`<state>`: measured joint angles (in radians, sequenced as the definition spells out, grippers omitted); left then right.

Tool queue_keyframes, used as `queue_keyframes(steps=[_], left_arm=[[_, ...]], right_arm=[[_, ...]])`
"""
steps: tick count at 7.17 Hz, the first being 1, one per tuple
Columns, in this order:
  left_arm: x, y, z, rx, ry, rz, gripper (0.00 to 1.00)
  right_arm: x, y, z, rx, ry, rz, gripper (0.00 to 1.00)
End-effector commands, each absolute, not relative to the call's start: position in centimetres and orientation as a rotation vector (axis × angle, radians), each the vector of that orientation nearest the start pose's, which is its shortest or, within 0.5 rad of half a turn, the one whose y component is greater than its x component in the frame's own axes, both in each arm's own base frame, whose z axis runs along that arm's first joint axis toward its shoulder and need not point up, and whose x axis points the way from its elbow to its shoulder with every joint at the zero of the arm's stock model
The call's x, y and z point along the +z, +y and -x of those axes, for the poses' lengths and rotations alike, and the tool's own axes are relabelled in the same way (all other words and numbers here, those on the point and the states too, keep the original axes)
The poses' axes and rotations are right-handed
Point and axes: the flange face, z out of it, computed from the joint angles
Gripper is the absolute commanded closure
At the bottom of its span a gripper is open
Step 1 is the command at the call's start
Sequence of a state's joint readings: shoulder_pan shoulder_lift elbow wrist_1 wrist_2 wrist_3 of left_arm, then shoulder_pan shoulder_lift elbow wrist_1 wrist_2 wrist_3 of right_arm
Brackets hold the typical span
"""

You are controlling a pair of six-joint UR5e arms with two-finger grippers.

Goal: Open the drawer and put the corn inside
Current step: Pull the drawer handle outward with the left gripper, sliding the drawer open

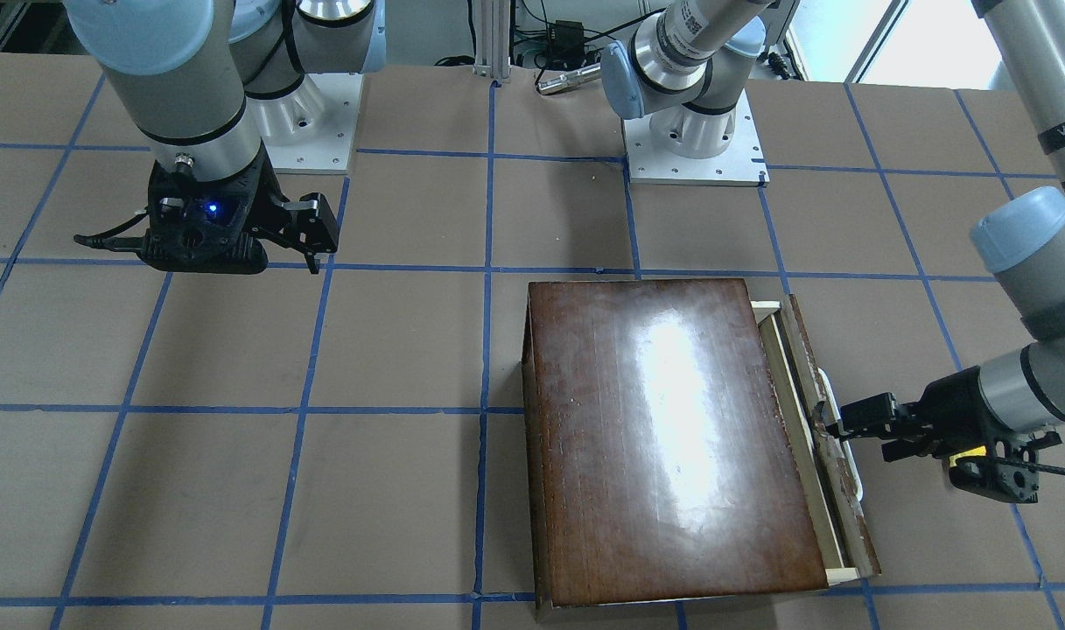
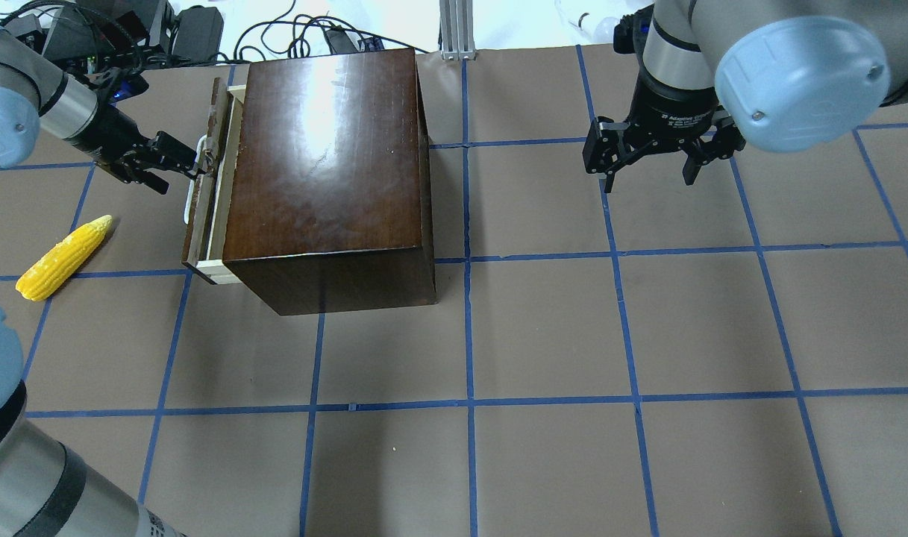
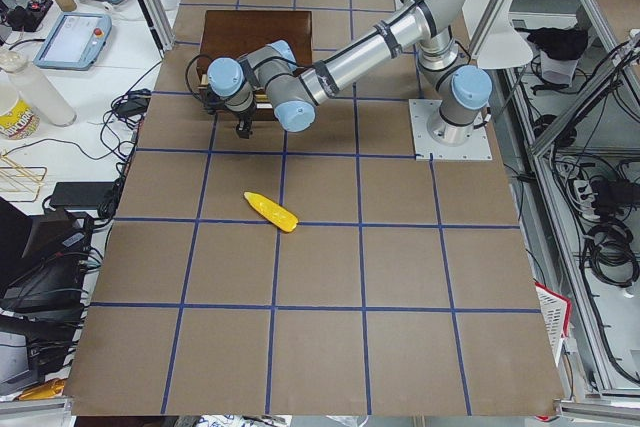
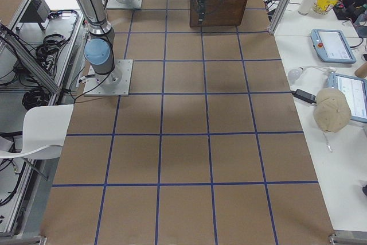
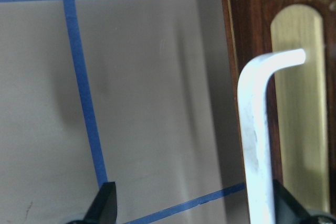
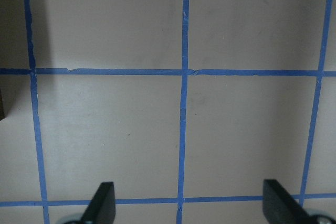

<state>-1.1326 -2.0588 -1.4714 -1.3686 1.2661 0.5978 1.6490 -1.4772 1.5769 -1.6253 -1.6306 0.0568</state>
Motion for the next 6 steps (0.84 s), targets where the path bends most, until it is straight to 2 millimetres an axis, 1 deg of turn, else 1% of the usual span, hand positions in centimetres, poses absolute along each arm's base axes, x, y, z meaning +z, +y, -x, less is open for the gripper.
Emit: queue_keyframes(steps=[1,3,4,6], left_arm=[[28.0,-65.2,-12.8,0.022,3.487,-0.237,0.00],[27.7,-64.4,-15.5,0.016,3.493,-0.286,0.00],[27.7,-64.3,-16.2,0.007,3.492,-0.289,0.00],[27.7,-64.2,-16.6,0.015,3.477,-0.317,0.00]], right_arm=[[44.3,-51.3,-16.8,0.067,3.203,0.037,0.00],[44.3,-51.3,-16.8,0.067,3.203,0.037,0.00],[44.3,-51.3,-16.8,0.067,3.203,0.037,0.00],[44.3,-51.3,-16.8,0.065,3.203,0.037,0.00]])
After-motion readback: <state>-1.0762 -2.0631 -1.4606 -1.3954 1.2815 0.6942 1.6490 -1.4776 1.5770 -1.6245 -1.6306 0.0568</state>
